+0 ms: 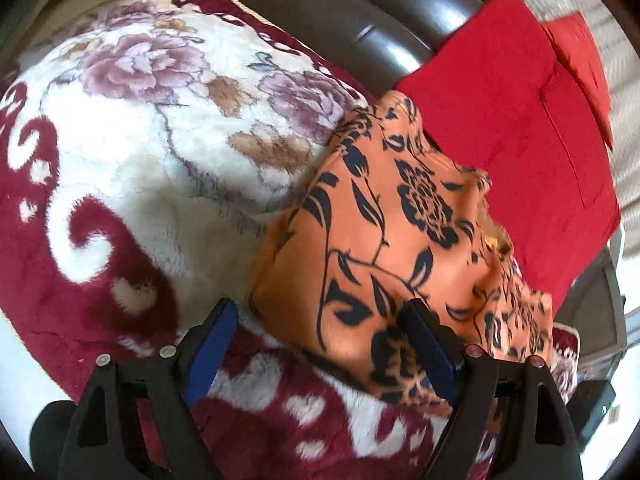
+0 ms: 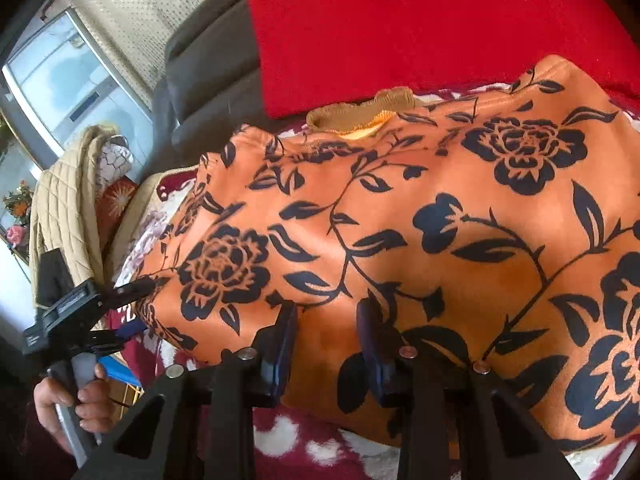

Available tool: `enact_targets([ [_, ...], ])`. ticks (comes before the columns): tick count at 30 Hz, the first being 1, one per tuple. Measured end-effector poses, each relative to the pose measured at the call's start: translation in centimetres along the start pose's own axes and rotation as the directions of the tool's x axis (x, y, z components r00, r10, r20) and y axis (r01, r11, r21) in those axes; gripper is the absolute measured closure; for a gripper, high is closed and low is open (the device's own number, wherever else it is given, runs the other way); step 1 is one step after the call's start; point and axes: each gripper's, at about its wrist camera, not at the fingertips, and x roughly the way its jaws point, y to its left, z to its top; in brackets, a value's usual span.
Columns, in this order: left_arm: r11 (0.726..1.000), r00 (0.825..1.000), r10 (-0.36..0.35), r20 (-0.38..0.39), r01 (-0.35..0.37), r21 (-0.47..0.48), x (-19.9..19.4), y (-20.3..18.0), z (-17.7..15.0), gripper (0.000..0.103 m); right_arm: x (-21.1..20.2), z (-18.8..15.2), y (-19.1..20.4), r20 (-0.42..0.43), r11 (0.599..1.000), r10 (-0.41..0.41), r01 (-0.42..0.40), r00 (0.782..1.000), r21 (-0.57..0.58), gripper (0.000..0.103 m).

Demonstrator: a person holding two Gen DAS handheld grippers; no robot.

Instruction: Fold small clothes

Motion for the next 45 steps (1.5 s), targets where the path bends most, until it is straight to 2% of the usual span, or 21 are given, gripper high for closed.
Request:
enact_targets([
  [1, 1.0, 1.0, -0.027, 0.013, 0.027, -0.007, -0.2, -0.1, 0.1, 0.021, 0.0, 0.0, -0.1, -0.001, 1.0, 0.006, -0.006, 1.0, 0.005, 0.068],
  [2, 0.998, 0.997, -0.069, 0.022, 0.07, -0.007, -0.3, -0.2, 0.1, 0.028, -0.1, 0.0, -0.2, -0.002, 1.0, 0.014, -0.014, 1.0, 0.014, 0.068],
  [3, 0.995, 0.995, -0.101, 0.009, 0.101, -0.009, -0.2, -0.4, 0.2, 0.048, -0.2, -0.1, -0.3, 0.0, 1.0, 0.021, -0.021, 1.0, 0.021, 0.068],
  [4, 0.995, 0.995, -0.097, 0.0, 0.097, -0.013, -0.1, -0.6, 0.2, 0.053, -0.3, 0.0, -0.5, 0.005, 0.999, 0.028, -0.028, 1.0, 0.027, 0.068],
  [7, 0.996, 0.995, -0.092, 0.039, 0.091, 0.011, -0.6, -1.2, -0.1, 0.053, -1.5, 0.0, -0.9, 0.048, 0.998, 0.045, -0.047, 0.998, 0.044, 0.068],
  [9, 0.994, 0.993, -0.108, 0.056, 0.109, -0.007, -0.7, -0.9, -0.2, 0.053, -2.2, 0.2, -1.4, 0.07, 0.996, 0.05, -0.055, 0.996, 0.064, 0.068],
  [11, 0.992, 0.991, -0.118, 0.059, 0.12, -0.039, -0.7, -0.5, -0.2, 0.046, -2.3, 0.4, -1.9, 0.075, 0.995, 0.055, -0.061, 0.996, 0.082, 0.068],
  [12, 0.991, 0.991, -0.124, 0.053, 0.127, -0.05, -0.5, -0.4, -0.1, 0.036, -2.5, 0.4, -2.1, 0.073, 0.995, 0.052, -0.058, 0.996, 0.087, 0.068],
  [16, 0.989, 0.99, -0.135, 0.051, 0.137, -0.05, 0.3, -0.9, -0.1, 0.036, -2.7, 0.3, -2.7, 0.068, 0.994, 0.043, -0.05, 0.997, 0.101, 0.068],
  [17, 0.991, 0.99, -0.128, 0.062, 0.13, -0.029, 0.1, -1.4, -0.1, 0.041, -3.0, 0.3, -2.9, 0.078, 0.993, 0.042, -0.05, 0.996, 0.104, 0.068],
  [18, 0.993, 0.991, -0.116, 0.07, 0.117, -0.003, -0.1, -1.9, -0.1, 0.06, -3.4, 0.3, -3.2, 0.092, 0.993, 0.039, -0.049, 0.995, 0.109, 0.068],
  [19, 0.993, 0.99, -0.117, 0.077, 0.115, 0.018, -0.3, -2.4, -0.1, 0.069, -3.7, 0.3, -3.4, 0.102, 0.992, 0.038, -0.05, 0.994, 0.115, 0.068],
  [23, 0.984, 0.981, -0.149, 0.127, 0.135, 0.112, -2.1, -4.9, 0.2, 0.078, -5.6, 0.6, -5.2, 0.175, 0.983, 0.033, -0.064, 0.984, 0.173, 0.068],
  [25, 0.973, 0.977, -0.153, 0.15, 0.123, 0.193, -3.3, -7.3, 0.1, 0.079, -6.7, 0.7, -6.2, 0.205, 0.977, 0.027, -0.07, 0.978, 0.201, 0.068],
  [28, 0.939, 0.97, -0.179, 0.165, 0.118, 0.324, -4.8, -11.4, -0.6, 0.081, -8.3, 0.7, -7.7, 0.249, 0.967, 0.023, -0.085, 0.968, 0.242, 0.069],
  [34, 0.822, 0.97, -0.22, 0.105, 0.127, 0.555, -5.6, -20.3, -3.7, 0.081, -11.6, 0.4, -11.1, 0.347, 0.925, 0.056, -0.179, 0.936, 0.335, 0.067],
  [37, 0.761, 0.976, -0.219, 0.02, 0.158, 0.63, -3.9, -24.4, -6.3, 0.081, -12.6, 0.1, -12.8, 0.379, 0.894, 0.086, -0.24, 0.921, 0.379, 0.066],
  [41, 0.669, 0.979, -0.144, -0.144, 0.203, 0.715, 0.5, -27.8, -10.7, 0.075, -13.0, -0.1, -15.0, 0.402, 0.839, 0.129, -0.316, 0.907, 0.442, 0.066],
  [43, 0.668, 0.971, -0.107, -0.214, 0.229, 0.708, 1.6, -27.6, -11.5, 0.07, -12.6, 0.2, -15.8, 0.401, 0.801, 0.177, -0.369, 0.899, 0.472, 0.066],
  [44, 0.672, 0.965, -0.117, -0.234, 0.25, 0.697, 1.5, -27.0, -11.4, 0.065, -12.3, 0.2, -16.1, 0.398, 0.78, 0.205, -0.395, 0.894, 0.486, 0.066],
  [45, 0.672, 0.952, -0.153, -0.265, 0.297, 0.678, 0.9, -26.2, -11.2, 0.059, -12.0, 0.2, -16.2, 0.395, 0.762, 0.228, -0.415, 0.89, 0.496, 0.058],
])
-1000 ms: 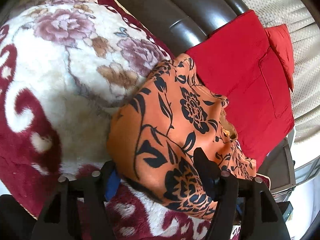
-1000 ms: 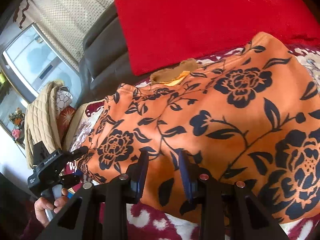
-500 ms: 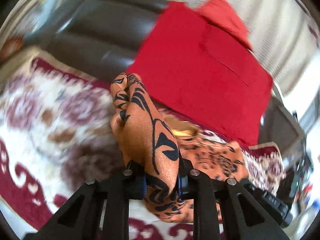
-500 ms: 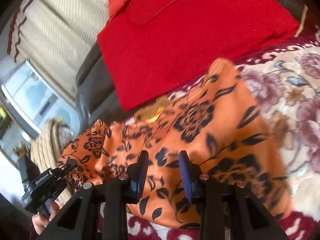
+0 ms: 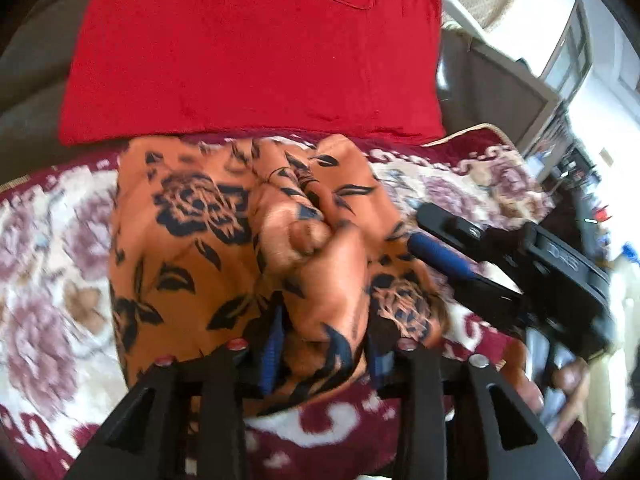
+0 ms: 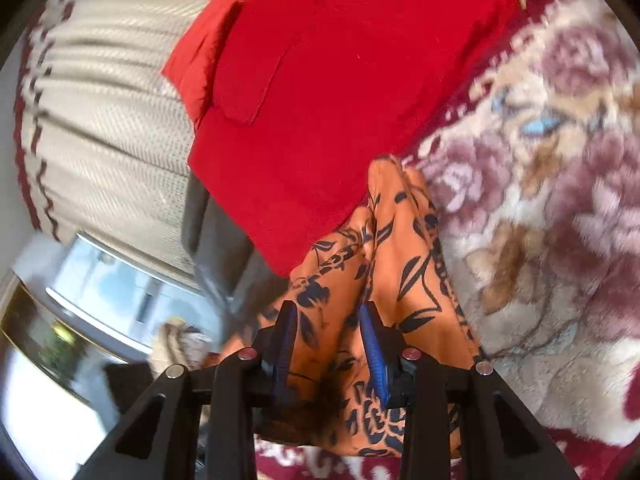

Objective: Fold small clothes
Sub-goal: 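Fold the blouse in half, bringing the left gripper toward the right gripper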

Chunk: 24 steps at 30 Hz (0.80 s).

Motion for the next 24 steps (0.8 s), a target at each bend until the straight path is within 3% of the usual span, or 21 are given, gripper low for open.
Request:
enact_targets([
  [1, 0.999, 0.999, -0.035, 0.004, 0.035, -0.001, -0.9, 0.3, -0.4, 0.052, 0.2, 0.0, -0.1, -0.011, 1.0, 0.014, -0.014, 1.0, 0.017, 0.046],
  [2, 0.998, 0.998, -0.067, 0.019, 0.067, 0.007, -2.1, 0.6, -0.8, 0.048, 0.6, -0.1, -0.2, -0.023, 0.999, 0.032, -0.031, 0.999, 0.044, 0.024],
  [4, 0.997, 0.995, -0.07, 0.068, 0.068, 0.034, -4.5, 1.5, -1.6, 0.035, 1.4, -0.1, 0.2, -0.035, 0.998, 0.056, -0.054, 0.998, 0.037, 0.023],
  [7, 0.999, 0.993, 0.001, 0.114, -0.005, 0.035, -7.0, 4.0, -2.8, 0.033, 3.2, -0.1, 1.2, -0.076, 0.998, 0.059, -0.058, 0.995, 0.016, 0.023],
  [11, 0.991, 0.99, 0.12, 0.071, -0.116, -0.059, -7.0, 7.7, -3.8, 0.033, 6.3, 0.4, 2.4, -0.132, 0.998, 0.066, -0.066, 0.989, 0.009, 0.023],
  [13, 0.986, 0.988, 0.143, 0.052, -0.138, -0.097, -6.8, 9.0, -4.3, 0.033, 8.1, 0.5, 3.0, -0.168, 0.999, 0.04, -0.041, 0.985, -0.003, 0.023],
  [17, 0.983, 0.987, 0.159, 0.005, -0.157, -0.099, -5.3, 9.2, -4.7, 0.033, 12.4, 0.1, 3.7, -0.23, 0.993, -0.108, 0.097, 0.967, -0.061, 0.022],
  [19, 0.983, 0.987, 0.158, -0.004, -0.158, -0.093, -4.9, 8.9, -4.7, 0.033, 13.4, -0.1, 4.3, -0.218, 0.987, -0.134, 0.11, 0.967, -0.121, 0.03],
  [21, 0.983, 0.987, 0.162, -0.005, -0.162, -0.088, -4.7, 8.5, -4.6, 0.033, 14.1, -0.2, 5.0, -0.206, 0.966, -0.2, 0.158, 0.958, -0.203, 0.076],
  [24, 0.985, 0.988, 0.153, 0.022, -0.151, -0.081, -5.3, 7.5, -4.0, 0.033, 12.5, 0.2, 6.6, -0.138, 0.961, -0.155, 0.117, 0.978, -0.251, 0.08],
])
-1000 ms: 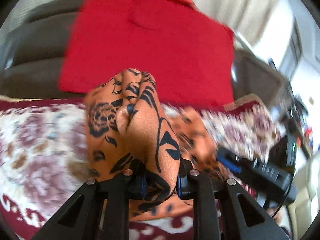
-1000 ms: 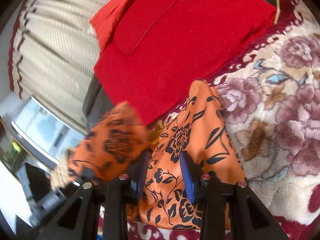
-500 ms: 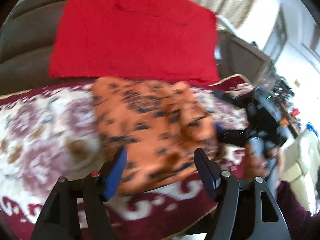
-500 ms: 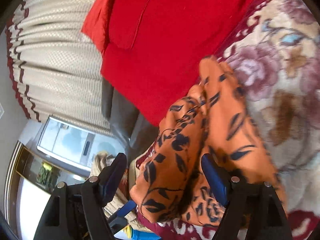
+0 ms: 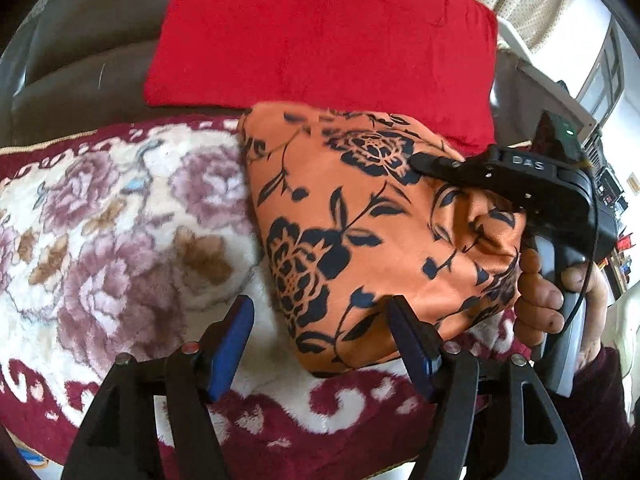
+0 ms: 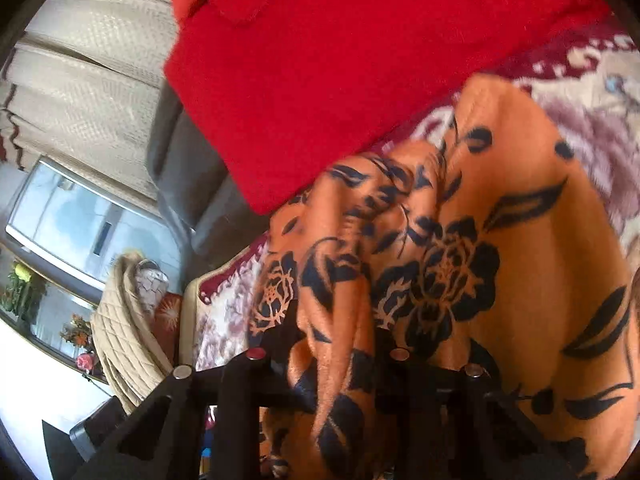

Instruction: Fold small clothes

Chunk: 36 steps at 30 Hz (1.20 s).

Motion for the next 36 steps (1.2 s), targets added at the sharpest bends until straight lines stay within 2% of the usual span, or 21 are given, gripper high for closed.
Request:
enact_targets([
  [3, 1.0, 0.999, -0.01, 0.047, 0.009, 0.027, -1.1, -1.5, 1.1, 0.033, -4.2, 0.7, 1.2, 0.144, 0.995, 0.078, -0.069, 0.986, -0.068, 0.083],
  [4, 0.999, 0.998, -0.012, 0.062, 0.009, 0.039, -1.4, -2.0, 1.4, 0.033, -5.1, 0.9, 1.0, 0.163, 0.995, 0.09, -0.08, 0.983, -0.067, 0.083],
  [7, 0.996, 0.996, -0.008, 0.084, 0.001, 0.09, -1.1, -4.1, 2.0, 0.033, -6.6, 1.4, -0.7, 0.186, 0.999, 0.045, -0.041, 0.982, -0.022, 0.083],
  [8, 0.995, 0.998, 0.004, 0.07, -0.011, 0.104, -0.3, -4.8, 2.1, 0.032, -6.6, 1.6, -1.7, 0.17, 0.999, 0.03, -0.032, 0.985, 0.011, 0.083],
  [10, 0.993, 0.999, 0.026, 0.02, -0.028, 0.111, 1.8, -5.6, 2.1, 0.032, -5.1, 1.8, -4.3, 0.039, 0.995, 0.008, -0.012, 0.999, 0.099, 0.079],
  [11, 0.993, 1.0, 0.029, -0.012, -0.028, 0.113, 3.0, -5.7, 2.0, 0.032, -4.7, 1.6, -5.6, -0.019, 0.99, -0.03, 0.033, 0.999, 0.138, 0.078],
  [12, 0.992, 0.997, 0.05, -0.058, -0.043, 0.117, 4.4, -5.9, 1.7, 0.03, -4.5, 1.4, -6.3, -0.046, 0.985, -0.055, 0.062, 0.997, 0.16, 0.076],
  [14, 0.992, 0.995, 0.074, -0.074, -0.066, 0.112, 5.1, -6.0, 1.3, 0.027, -5.3, 1.4, -7.1, -0.046, 0.983, -0.051, 0.058, 0.998, 0.174, 0.073],
  [17, 0.992, 0.996, 0.053, -0.069, -0.045, 0.118, 4.5, -6.1, 1.5, 0.026, -8.0, 2.1, -6.6, 0.068, 0.988, -0.073, 0.062, 0.995, 0.144, 0.071],
  [18, 0.992, 0.996, 0.047, -0.078, -0.038, 0.118, 4.5, -6.0, 1.7, 0.026, -9.0, 2.6, -6.1, 0.139, 0.99, -0.07, 0.053, 0.988, 0.127, 0.071],
  [20, 0.992, 0.995, 0.043, -0.088, -0.032, 0.121, 4.6, -5.8, 1.8, 0.026, -9.5, 3.6, -4.6, 0.181, 0.998, -0.017, 0.006, 0.983, 0.062, 0.071],
  [23, 0.99, 0.995, 0.055, -0.088, -0.043, 0.138, 4.7, -6.1, 1.7, 0.024, -9.4, 5.2, -3.2, 0.164, 0.999, 0.035, -0.029, 0.986, -0.037, 0.071],
  [26, 0.988, 0.995, 0.06, -0.082, -0.048, 0.145, 4.7, -6.3, 1.7, 0.024, -6.6, 7.4, -2.6, 0.076, 0.997, 0.03, -0.025, 0.997, -0.071, 0.071],
  [29, 0.987, 0.995, 0.064, -0.078, -0.051, 0.151, 5.0, -6.2, 1.7, 0.023, -3.1, 8.1, -3.7, -0.013, 0.996, -0.065, 0.064, 0.998, -0.065, 0.072],
  [31, 0.987, 0.995, 0.067, -0.072, -0.055, 0.153, 4.8, -6.4, 1.5, 0.021, -1.3, 8.3, -6.4, -0.062, 0.983, -0.184, 0.184, 0.981, -0.005, 0.073],
  [32, 0.986, 0.995, 0.065, -0.07, -0.053, 0.156, 4.9, -6.5, 1.4, 0.021, -1.0, 8.1, -7.9, -0.066, 0.975, -0.219, 0.221, 0.974, 0.025, 0.08],
  [33, 0.985, 0.995, 0.074, -0.072, -0.061, 0.162, 5.0, -6.7, 1.3, 0.021, -1.2, 8.0, -8.4, -0.061, 0.978, -0.203, 0.206, 0.977, 0.041, 0.083],
  [36, 0.983, 0.994, 0.083, -0.073, -0.07, 0.172, 4.8, -6.9, 1.1, 0.021, -3.3, 7.5, -7.4, -0.026, 0.979, -0.202, 0.203, 0.979, 0.015, 0.082],
])
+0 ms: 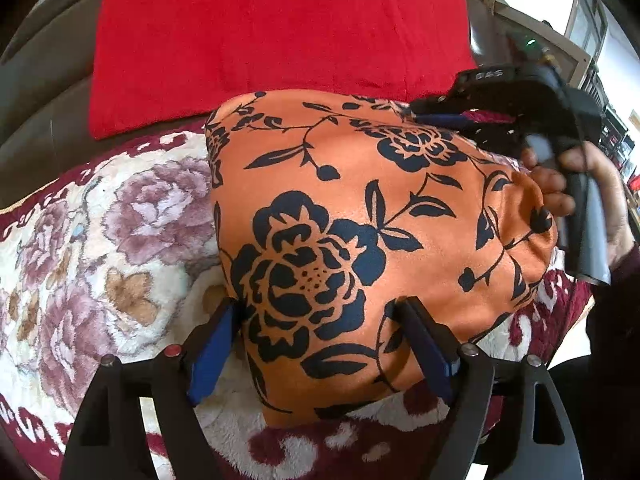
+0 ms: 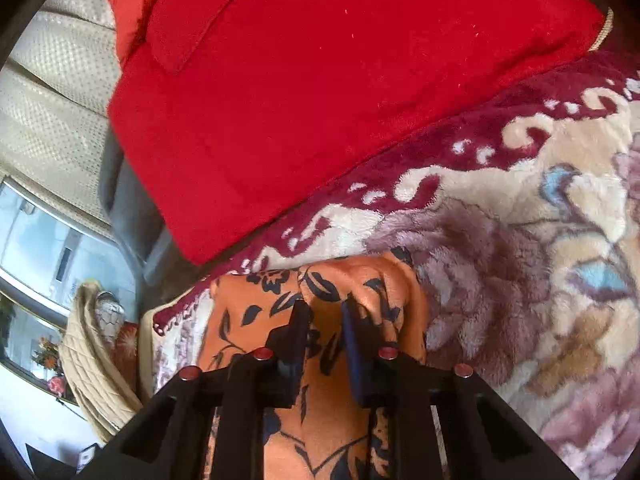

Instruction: Fold small clothes

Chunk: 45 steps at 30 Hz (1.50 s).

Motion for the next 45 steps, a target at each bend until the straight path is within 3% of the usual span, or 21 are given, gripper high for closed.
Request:
enact_targets([
  [4, 0.999, 1.0, -0.018, 0.015, 0.019, -0.034, -1.5, 0.3, -0.2, 0.021, -3.9, -1.8, 1.8, 0.059, 0.997, 0.035, -0.031, 0.998, -0.064, 0.078],
  [8, 0.999, 0.998, 0.032, 0.054, -0.031, -0.024, -2.8, -0.5, -0.9, 0.021, -7.7, -5.4, 3.5, 0.08, 0.988, 0.092, -0.081, 0.993, -0.131, 0.078],
  [11, 0.999, 0.999, 0.05, 0.014, -0.05, 0.004, -1.8, -1.6, -1.5, 0.021, -8.5, -8.1, 3.5, 0.038, 0.983, 0.118, -0.111, 0.992, -0.143, 0.078],
  [15, 0.993, 0.994, 0.105, -0.012, -0.104, 0.062, -0.3, -2.6, -2.4, 0.016, -5.9, -10.9, 1.6, -0.04, 0.992, -0.038, 0.033, 0.998, -0.119, 0.079],
  [19, 0.993, 0.995, 0.097, 0.017, -0.098, 0.061, -1.9, -2.8, -2.2, 0.016, -7.1, -10.2, 2.2, -0.009, 0.992, -0.02, 0.019, 1.0, -0.123, 0.08],
  [27, 0.966, 0.964, 0.225, 0.146, -0.239, 0.093, -4.6, -2.8, 0.5, 0.016, -7.7, -7.8, 4.0, 0.103, 0.987, 0.104, -0.089, 0.989, -0.134, 0.078],
  [29, 0.959, 0.958, 0.248, 0.143, -0.264, 0.104, -4.2, -2.8, 1.1, 0.016, -6.3, -7.4, 3.8, 0.083, 0.991, 0.085, -0.075, 0.993, -0.115, 0.078],
  [32, 0.951, 0.954, 0.274, 0.122, -0.287, 0.111, -2.9, -2.6, 1.8, 0.016, -3.3, -7.2, 2.5, 0.011, 0.997, -0.008, 0.009, 1.0, -0.072, 0.079],
  [35, 0.954, 0.957, 0.272, 0.101, -0.282, 0.101, -1.8, -2.1, 2.1, 0.016, -2.3, -7.1, 1.3, -0.004, 0.999, 0.026, -0.026, 1.0, -0.032, 0.079],
  [45, 0.952, 0.954, 0.282, 0.096, -0.291, 0.093, -1.1, -1.9, 2.0, 0.016, -3.7, -7.5, 1.6, 0.036, 0.996, 0.051, -0.049, 0.998, -0.073, 0.08],
])
